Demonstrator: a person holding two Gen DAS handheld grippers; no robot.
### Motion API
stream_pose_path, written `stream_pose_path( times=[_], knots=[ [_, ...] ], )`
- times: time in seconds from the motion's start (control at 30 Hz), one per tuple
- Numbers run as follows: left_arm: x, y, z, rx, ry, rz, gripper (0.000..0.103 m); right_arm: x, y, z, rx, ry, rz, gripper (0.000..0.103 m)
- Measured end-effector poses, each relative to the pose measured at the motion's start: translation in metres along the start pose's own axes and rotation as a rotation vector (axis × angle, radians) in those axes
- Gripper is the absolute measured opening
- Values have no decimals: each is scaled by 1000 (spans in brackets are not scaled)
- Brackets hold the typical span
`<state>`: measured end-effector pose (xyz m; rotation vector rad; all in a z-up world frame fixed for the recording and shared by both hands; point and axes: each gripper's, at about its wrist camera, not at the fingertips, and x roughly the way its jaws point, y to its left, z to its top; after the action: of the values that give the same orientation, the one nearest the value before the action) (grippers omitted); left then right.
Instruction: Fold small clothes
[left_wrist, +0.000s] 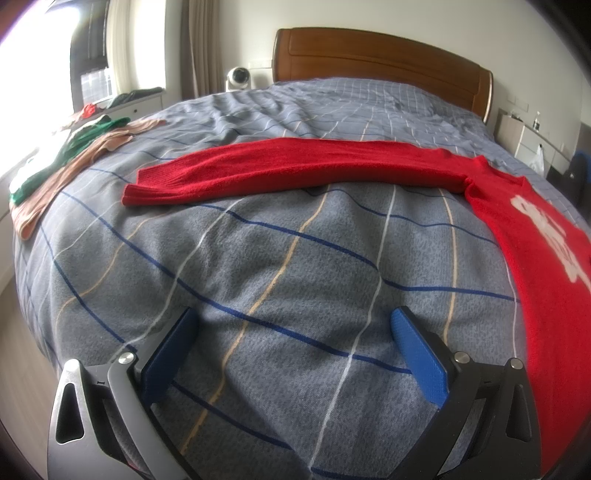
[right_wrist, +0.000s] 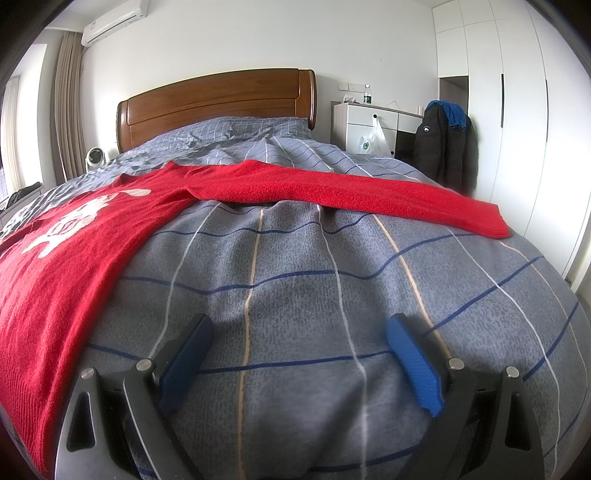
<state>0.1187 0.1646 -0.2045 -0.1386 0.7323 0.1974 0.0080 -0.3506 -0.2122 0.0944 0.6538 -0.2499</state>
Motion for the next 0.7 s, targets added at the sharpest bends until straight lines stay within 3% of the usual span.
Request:
stream_pose_path(
  times=[0.7],
  knots=[
    [0, 0, 0, 1, -1, 1, 103, -1, 1, 0, -2, -1, -2, 94]
  ],
)
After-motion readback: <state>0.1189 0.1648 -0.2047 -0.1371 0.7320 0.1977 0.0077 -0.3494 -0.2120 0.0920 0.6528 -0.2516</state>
